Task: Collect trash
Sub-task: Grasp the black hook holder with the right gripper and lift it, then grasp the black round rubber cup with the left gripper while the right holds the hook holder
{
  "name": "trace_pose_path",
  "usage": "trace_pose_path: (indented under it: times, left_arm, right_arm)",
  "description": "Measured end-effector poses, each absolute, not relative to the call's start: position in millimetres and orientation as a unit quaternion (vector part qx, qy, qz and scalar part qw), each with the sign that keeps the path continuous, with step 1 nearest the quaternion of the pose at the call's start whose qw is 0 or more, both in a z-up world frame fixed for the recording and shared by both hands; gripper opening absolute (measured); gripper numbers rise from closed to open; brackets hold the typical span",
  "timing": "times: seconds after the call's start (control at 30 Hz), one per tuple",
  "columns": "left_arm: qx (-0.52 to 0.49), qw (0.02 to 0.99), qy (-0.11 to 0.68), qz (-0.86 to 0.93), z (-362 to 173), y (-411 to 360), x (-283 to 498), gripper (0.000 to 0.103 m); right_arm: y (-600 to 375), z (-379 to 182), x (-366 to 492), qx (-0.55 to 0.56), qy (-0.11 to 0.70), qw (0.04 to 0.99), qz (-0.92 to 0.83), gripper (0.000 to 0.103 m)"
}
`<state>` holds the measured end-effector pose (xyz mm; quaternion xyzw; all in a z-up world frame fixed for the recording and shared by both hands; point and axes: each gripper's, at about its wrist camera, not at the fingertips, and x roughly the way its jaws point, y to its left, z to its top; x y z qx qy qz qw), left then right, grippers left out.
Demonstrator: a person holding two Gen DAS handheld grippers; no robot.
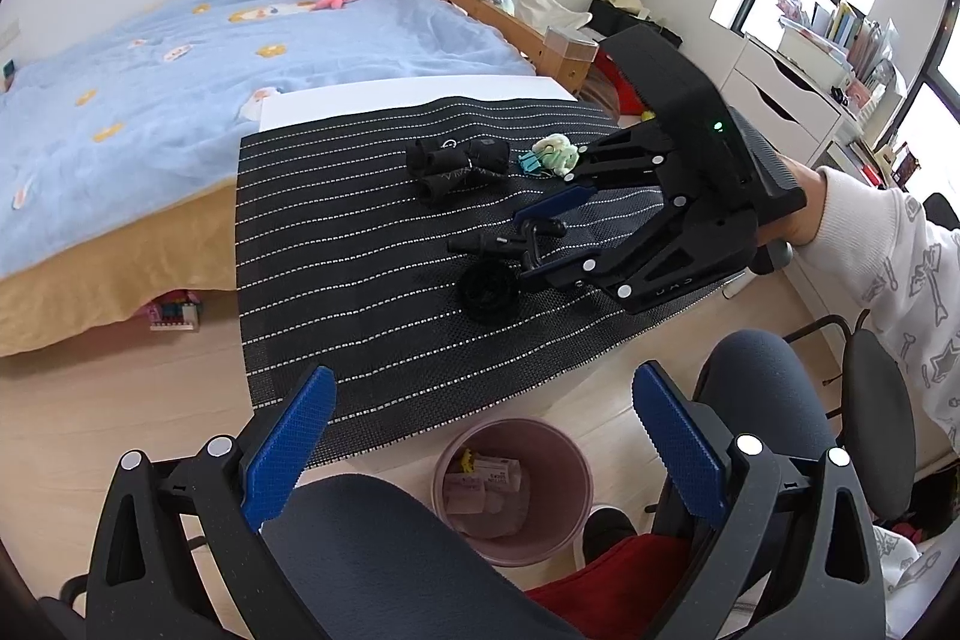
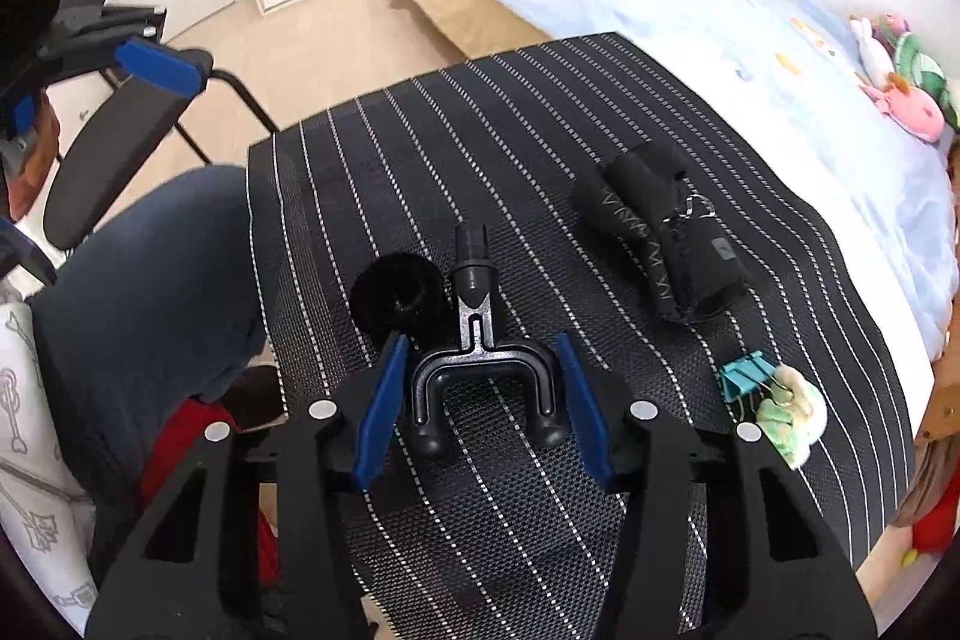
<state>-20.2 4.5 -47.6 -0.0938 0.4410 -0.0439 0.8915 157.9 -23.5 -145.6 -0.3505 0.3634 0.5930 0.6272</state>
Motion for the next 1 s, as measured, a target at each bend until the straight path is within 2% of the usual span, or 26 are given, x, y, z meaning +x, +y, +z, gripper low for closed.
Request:
trace_pose_path:
  times: [0.67,1.0]
  left_arm:
    - [-0.055,0.893,0.443,-0.064,-40.1,-11.2,14.1,0.095]
    - [-0.027,0.879,0.471,-0.074,-63.1,-21.1,49.9,0.095]
  right_arm:
    - [-77.2,-103.3,155.5,-0.255,0.398,0.718,0.511,0.051]
    - [-99.7,-101.2,156.0,-0.208,0.418,0.743,0.48,0.051]
